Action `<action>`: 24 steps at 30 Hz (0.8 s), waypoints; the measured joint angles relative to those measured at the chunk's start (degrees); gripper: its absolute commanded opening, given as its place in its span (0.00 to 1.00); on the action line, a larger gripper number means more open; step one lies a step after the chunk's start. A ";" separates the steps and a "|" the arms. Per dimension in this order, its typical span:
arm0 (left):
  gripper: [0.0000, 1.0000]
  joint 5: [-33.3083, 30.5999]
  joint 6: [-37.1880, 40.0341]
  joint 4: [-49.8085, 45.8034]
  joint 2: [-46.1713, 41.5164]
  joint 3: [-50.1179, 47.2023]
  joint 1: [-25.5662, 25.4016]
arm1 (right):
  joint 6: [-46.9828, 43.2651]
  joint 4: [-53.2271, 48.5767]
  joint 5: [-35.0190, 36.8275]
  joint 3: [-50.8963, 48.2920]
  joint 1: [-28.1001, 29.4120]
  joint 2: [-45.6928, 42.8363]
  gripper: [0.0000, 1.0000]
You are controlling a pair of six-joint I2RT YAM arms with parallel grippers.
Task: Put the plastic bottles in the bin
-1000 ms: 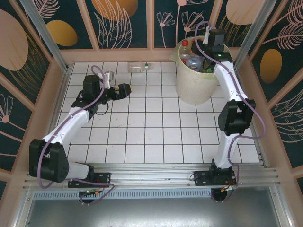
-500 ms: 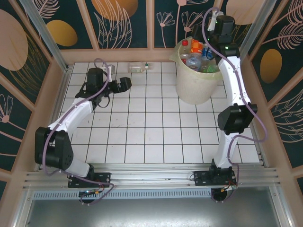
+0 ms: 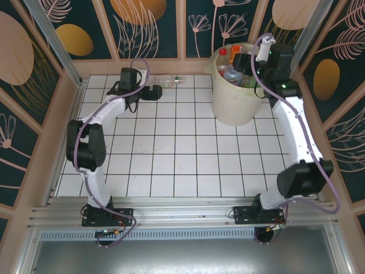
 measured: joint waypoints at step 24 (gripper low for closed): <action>0.99 -5.88 -5.77 -3.76 20.96 26.18 -0.07 | 1.84 6.95 -2.47 -20.48 17.79 -19.30 0.80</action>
